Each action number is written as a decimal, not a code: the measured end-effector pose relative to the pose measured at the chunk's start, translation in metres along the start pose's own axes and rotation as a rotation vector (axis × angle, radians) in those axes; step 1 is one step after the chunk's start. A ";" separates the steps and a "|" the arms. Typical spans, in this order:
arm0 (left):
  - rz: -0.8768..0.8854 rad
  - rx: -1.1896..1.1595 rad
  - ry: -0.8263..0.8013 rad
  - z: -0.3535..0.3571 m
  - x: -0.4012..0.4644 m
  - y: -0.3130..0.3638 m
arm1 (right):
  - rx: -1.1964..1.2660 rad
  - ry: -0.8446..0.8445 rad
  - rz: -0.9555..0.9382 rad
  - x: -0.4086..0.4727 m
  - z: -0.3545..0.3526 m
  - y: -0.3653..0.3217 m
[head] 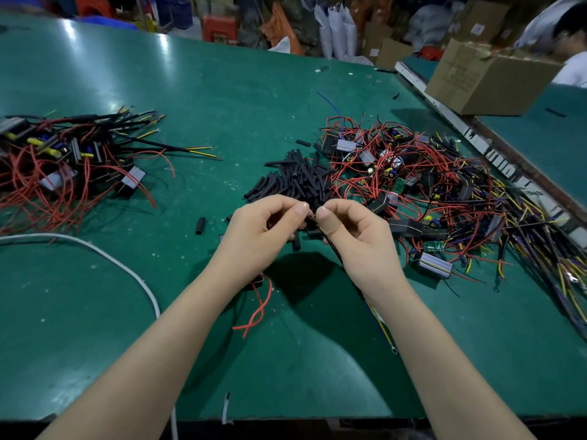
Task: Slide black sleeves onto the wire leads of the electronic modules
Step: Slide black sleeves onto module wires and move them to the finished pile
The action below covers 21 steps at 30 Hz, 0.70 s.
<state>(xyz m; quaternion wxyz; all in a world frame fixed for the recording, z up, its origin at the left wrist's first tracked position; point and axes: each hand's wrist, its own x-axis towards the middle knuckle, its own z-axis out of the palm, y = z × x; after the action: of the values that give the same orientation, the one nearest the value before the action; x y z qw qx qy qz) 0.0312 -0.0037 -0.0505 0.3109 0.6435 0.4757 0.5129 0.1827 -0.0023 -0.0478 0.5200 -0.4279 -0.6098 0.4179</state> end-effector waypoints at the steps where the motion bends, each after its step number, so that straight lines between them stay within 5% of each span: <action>1: -0.003 0.020 -0.016 0.000 0.000 0.000 | -0.014 0.001 -0.020 0.000 0.000 0.000; 7: 0.039 0.041 -0.087 -0.001 -0.002 -0.001 | -0.032 -0.007 -0.030 -0.001 -0.001 0.002; 15: 0.416 0.370 -0.069 -0.007 -0.001 0.000 | 0.160 -0.082 0.249 0.001 0.000 -0.004; 21: 0.332 0.333 -0.145 -0.014 0.002 0.000 | 0.019 -0.129 0.183 -0.001 0.001 -0.002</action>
<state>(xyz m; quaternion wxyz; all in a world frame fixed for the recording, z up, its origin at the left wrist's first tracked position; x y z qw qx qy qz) 0.0177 -0.0029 -0.0453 0.1453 0.7903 0.4179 0.4238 0.1818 -0.0040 -0.0466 0.4433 -0.4491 -0.5965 0.4960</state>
